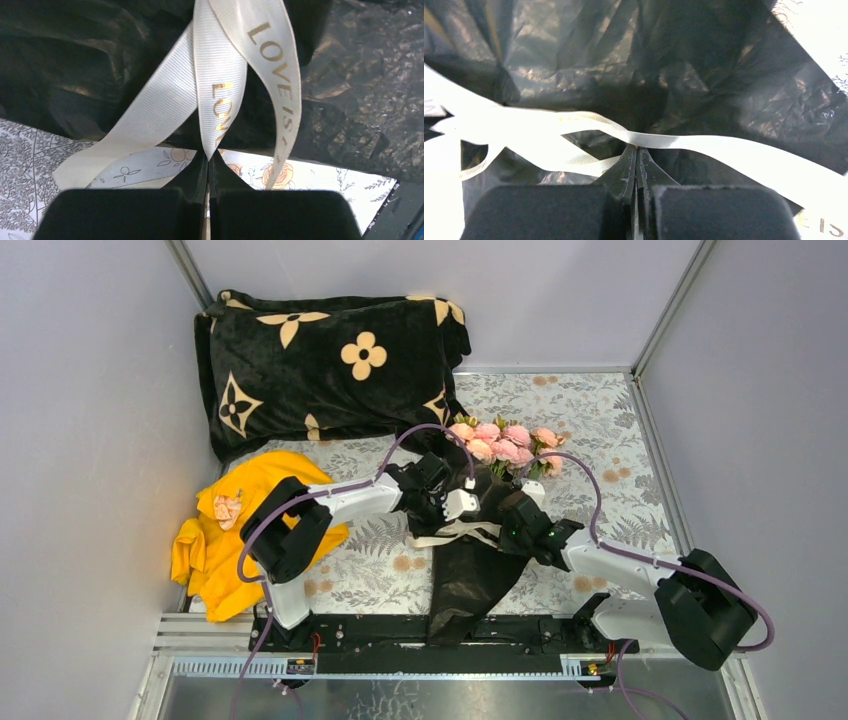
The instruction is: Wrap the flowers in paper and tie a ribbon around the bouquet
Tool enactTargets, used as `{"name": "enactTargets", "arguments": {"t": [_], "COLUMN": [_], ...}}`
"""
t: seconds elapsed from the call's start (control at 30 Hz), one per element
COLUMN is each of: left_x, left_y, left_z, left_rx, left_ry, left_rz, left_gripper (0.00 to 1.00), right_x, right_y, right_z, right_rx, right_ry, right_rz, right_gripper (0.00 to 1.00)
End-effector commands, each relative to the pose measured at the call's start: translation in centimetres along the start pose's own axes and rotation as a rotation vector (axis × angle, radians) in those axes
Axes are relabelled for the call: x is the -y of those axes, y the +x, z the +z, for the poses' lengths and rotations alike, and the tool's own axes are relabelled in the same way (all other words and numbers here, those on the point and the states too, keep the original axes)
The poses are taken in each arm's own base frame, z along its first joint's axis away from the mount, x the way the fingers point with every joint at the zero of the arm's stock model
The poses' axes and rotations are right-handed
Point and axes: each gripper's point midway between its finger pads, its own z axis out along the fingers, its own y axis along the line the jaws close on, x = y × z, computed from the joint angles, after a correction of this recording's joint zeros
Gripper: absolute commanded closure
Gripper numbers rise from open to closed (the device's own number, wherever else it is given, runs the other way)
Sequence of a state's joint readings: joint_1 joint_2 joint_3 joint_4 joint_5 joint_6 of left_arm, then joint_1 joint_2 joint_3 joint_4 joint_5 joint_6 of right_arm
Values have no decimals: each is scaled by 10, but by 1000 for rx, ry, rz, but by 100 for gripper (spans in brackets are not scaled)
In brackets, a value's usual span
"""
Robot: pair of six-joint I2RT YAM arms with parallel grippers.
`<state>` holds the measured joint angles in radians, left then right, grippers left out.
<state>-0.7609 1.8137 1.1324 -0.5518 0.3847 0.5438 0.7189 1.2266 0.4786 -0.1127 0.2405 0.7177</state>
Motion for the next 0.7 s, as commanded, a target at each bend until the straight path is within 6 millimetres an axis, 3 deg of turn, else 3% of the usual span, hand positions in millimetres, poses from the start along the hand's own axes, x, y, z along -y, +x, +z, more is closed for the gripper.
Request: {"name": "enactTargets", "arguments": {"t": [0.0, 0.1, 0.33, 0.53, 0.67], "left_x": [-41, -52, -48, -78, -80], "left_y": [-25, -33, -41, -33, -37], "left_z": [-19, -37, -55, -70, -70], "left_rx": [97, 146, 203, 211, 224], "left_ry": [-162, -188, -185, -290, -302], "left_rz": [-41, -96, -108, -160, -177], "left_gripper": [100, 100, 100, 100, 100], "right_x": [-16, -18, -15, -15, -53], "right_y": [-11, -4, 6, 0, -11], "right_z": [-22, -31, -56, -80, -99], "right_rx": [-19, -63, -180, -214, -182], "right_ry": [-81, -118, -140, -158, -373], "right_rz": [-71, -98, -179, -214, -254], "right_gripper": [100, 100, 100, 100, 100]}}
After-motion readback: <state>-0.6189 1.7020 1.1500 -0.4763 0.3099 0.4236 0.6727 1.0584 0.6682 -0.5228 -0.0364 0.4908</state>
